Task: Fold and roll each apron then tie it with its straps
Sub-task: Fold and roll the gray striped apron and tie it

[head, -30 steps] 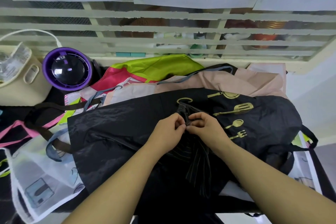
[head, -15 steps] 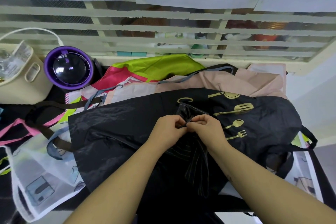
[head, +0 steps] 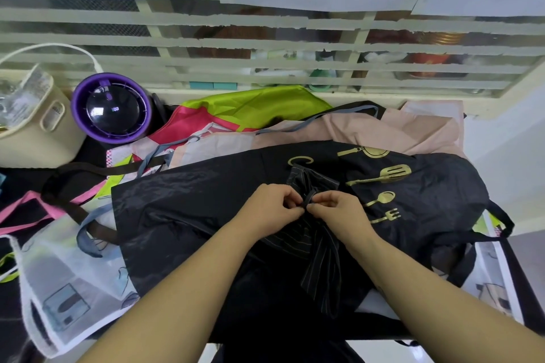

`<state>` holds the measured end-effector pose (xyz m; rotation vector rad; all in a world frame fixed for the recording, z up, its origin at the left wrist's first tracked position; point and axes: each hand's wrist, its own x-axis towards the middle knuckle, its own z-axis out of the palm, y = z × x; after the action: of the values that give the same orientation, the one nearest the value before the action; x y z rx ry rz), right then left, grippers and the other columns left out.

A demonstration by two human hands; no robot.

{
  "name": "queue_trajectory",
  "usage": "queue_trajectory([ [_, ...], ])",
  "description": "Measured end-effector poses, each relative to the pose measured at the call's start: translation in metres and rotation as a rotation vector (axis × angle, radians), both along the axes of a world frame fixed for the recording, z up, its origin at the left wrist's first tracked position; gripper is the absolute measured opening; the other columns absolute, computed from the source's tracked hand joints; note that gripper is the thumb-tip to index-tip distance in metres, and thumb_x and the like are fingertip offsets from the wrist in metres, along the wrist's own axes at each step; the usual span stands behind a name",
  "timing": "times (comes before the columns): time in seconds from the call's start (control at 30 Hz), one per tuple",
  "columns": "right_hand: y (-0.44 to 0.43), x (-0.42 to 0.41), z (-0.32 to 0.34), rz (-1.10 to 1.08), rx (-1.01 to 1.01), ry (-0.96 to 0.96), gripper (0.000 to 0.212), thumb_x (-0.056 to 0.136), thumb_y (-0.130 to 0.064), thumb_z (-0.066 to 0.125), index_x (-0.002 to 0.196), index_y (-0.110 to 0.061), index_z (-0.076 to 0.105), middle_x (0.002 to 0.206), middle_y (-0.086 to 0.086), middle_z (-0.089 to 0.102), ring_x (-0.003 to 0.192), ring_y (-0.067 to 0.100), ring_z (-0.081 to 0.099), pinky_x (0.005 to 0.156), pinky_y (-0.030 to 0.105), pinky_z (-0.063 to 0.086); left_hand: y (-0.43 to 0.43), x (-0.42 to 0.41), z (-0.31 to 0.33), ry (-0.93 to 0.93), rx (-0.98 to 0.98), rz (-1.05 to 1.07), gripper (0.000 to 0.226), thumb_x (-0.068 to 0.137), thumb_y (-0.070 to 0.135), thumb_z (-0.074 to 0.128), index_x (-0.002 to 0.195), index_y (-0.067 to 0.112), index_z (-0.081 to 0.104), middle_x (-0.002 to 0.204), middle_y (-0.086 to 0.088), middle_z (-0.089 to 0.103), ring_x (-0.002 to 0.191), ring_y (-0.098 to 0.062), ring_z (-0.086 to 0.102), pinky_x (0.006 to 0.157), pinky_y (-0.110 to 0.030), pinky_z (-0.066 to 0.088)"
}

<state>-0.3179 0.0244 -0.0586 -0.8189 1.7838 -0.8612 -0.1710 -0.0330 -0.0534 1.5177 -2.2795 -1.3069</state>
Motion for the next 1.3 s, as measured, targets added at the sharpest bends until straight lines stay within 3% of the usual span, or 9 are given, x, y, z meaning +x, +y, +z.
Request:
queue_trajectory([
  [0.07, -0.001, 0.0, 0.0, 0.02, -0.004, 0.057, 0.01, 0.081, -0.01, 0.072, 0.082, -0.017, 0.065, 0.076, 0.002, 0.067, 0.07, 0.01, 0.062, 0.066, 0.02, 0.051, 0.003, -0.002, -0.004, -0.08, -0.101, -0.036, 0.017, 0.086, 0.032, 0.066, 0.102, 0.028, 0.066, 0.088, 0.015, 0.06, 0.098, -0.008, 0.049, 0.082, -0.028, 0.048],
  [0.23, 0.006, 0.002, -0.003, 0.063, -0.079, 0.252, 0.018, 0.08, -0.01, 0.071, 0.075, -0.024, 0.061, 0.076, -0.007, 0.065, 0.071, 0.004, 0.061, 0.063, 0.015, 0.046, 0.008, -0.005, -0.005, -0.108, -0.218, 0.025, 0.014, 0.09, 0.039, 0.061, 0.087, 0.025, 0.06, 0.085, 0.012, 0.051, 0.096, -0.011, 0.046, 0.078, -0.028, 0.044],
  [0.4, 0.016, 0.005, -0.005, 0.122, -0.206, 0.289, 0.018, 0.082, -0.012, 0.072, 0.081, -0.028, 0.064, 0.08, -0.011, 0.068, 0.078, -0.002, 0.063, 0.072, 0.011, 0.049, 0.006, -0.004, -0.003, -0.211, -0.159, -0.029, 0.028, 0.095, 0.045, 0.049, 0.095, 0.02, 0.064, 0.097, 0.007, 0.045, 0.109, -0.018, 0.043, 0.086, -0.034, 0.044],
  [0.5, 0.023, 0.002, -0.007, 0.193, -0.266, 0.345, 0.015, 0.082, -0.012, 0.072, 0.086, -0.026, 0.069, 0.083, -0.014, 0.068, 0.082, -0.006, 0.062, 0.075, 0.006, 0.046, 0.004, -0.002, -0.003, -0.156, -0.012, 0.033, 0.026, 0.095, 0.045, 0.05, 0.093, 0.023, 0.064, 0.099, 0.005, 0.046, 0.115, -0.022, 0.044, 0.095, -0.041, 0.043],
  [0.63, 0.021, 0.0, -0.01, 0.394, -0.412, 0.545, 0.013, 0.078, -0.011, 0.075, 0.089, -0.018, 0.075, 0.087, -0.018, 0.063, 0.088, 0.0, 0.061, 0.084, 0.018, 0.048, 0.002, -0.001, -0.006, -0.078, 0.12, 0.092, 0.02, 0.095, 0.045, 0.05, 0.086, 0.031, 0.061, 0.105, 0.0, 0.06, 0.113, -0.024, 0.051, 0.095, -0.044, 0.046],
  [0.9, 0.008, 0.011, -0.012, 0.278, -0.326, 0.518, 0.007, 0.083, -0.021, 0.071, 0.091, -0.02, 0.072, 0.084, -0.02, 0.057, 0.088, 0.002, 0.058, 0.083, 0.024, 0.05, -0.003, 0.007, 0.007, 0.016, 0.269, 0.064, 0.024, 0.1, 0.037, 0.044, 0.098, 0.023, 0.063, 0.101, 0.004, 0.064, 0.09, -0.006, 0.058, 0.078, -0.023, 0.046],
  [1.0, 0.006, 0.014, -0.013, 0.254, -0.301, 0.496, 0.004, 0.082, -0.022, 0.072, 0.087, -0.022, 0.071, 0.083, -0.019, 0.06, 0.088, 0.004, 0.059, 0.084, 0.027, 0.05, -0.001, 0.011, 0.008, 0.03, 0.197, 0.017, 0.017, 0.1, 0.031, 0.044, 0.098, 0.026, 0.061, 0.092, 0.016, 0.054, 0.083, 0.003, 0.051, 0.068, -0.01, 0.037],
  [1.1, 0.003, 0.014, -0.012, 0.248, -0.256, 0.468, 0.006, 0.083, -0.021, 0.071, 0.086, -0.025, 0.068, 0.081, -0.017, 0.061, 0.085, 0.003, 0.059, 0.081, 0.028, 0.052, 0.004, 0.016, 0.004, 0.046, 0.025, -0.019, 0.013, 0.098, 0.024, 0.05, 0.101, 0.027, 0.063, 0.1, 0.015, 0.051, 0.09, 0.001, 0.051, 0.073, -0.008, 0.037],
  [1.3, 0.003, 0.014, -0.01, 0.238, -0.274, 0.409, 0.019, 0.083, -0.013, 0.071, 0.097, -0.025, 0.066, 0.077, -0.013, 0.062, 0.076, 0.002, 0.059, 0.072, 0.014, 0.049, 0.009, 0.018, -0.003, 0.112, -0.04, 0.062, 0.017, 0.092, 0.013, 0.059, 0.094, 0.028, 0.066, 0.093, 0.017, 0.06, 0.088, 0.002, 0.056, 0.071, -0.004, 0.041],
])
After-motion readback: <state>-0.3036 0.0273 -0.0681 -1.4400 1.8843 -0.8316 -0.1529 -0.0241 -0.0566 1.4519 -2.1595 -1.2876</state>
